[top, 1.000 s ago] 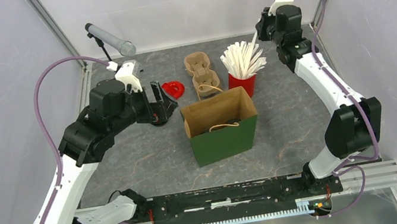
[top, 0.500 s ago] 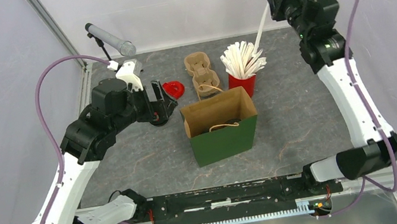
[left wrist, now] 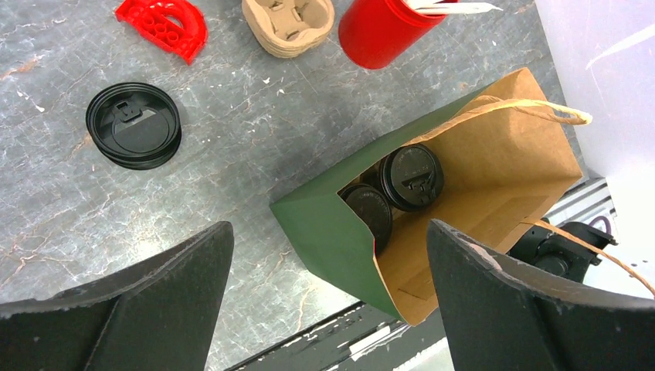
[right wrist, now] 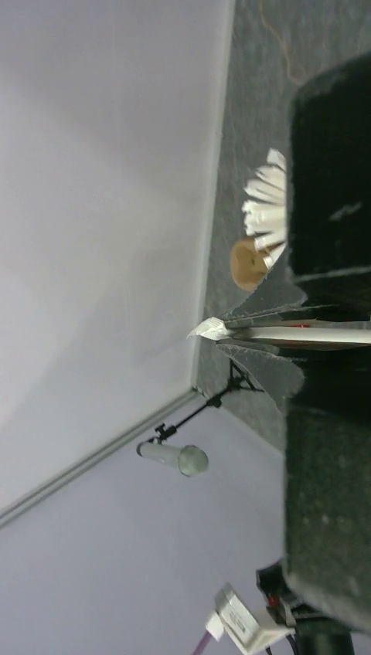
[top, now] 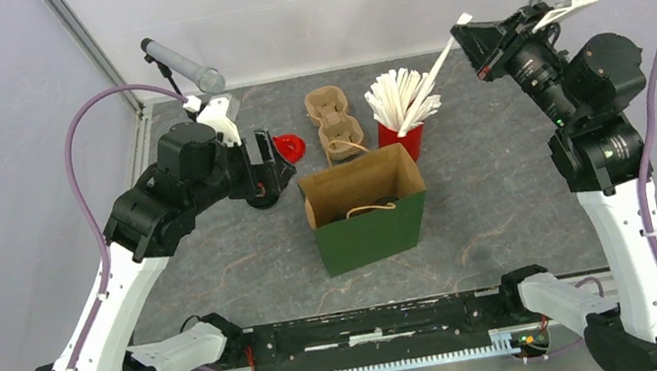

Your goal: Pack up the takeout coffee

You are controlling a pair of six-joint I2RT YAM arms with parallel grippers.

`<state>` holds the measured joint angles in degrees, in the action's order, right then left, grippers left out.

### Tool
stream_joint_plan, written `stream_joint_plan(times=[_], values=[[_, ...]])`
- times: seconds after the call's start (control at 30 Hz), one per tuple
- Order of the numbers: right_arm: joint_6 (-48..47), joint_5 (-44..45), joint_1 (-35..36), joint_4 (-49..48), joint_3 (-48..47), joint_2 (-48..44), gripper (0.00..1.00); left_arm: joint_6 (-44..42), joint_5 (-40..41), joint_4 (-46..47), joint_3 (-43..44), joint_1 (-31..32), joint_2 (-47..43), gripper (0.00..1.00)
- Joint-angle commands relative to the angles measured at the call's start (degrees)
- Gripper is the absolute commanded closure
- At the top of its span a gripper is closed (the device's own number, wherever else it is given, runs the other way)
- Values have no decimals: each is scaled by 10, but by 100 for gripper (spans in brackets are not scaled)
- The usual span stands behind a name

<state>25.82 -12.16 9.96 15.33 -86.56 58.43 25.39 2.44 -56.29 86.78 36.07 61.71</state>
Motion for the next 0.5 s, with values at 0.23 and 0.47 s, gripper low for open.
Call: stream_joint_plan(times=[0.23, 0.47], values=[[125, -91, 22, -42, 110, -11, 87, -30, -11, -9, 21, -2, -4, 0], [157, -67, 99, -105, 220, -30, 86, -35, 1, -23, 27, -2, -10, 0]])
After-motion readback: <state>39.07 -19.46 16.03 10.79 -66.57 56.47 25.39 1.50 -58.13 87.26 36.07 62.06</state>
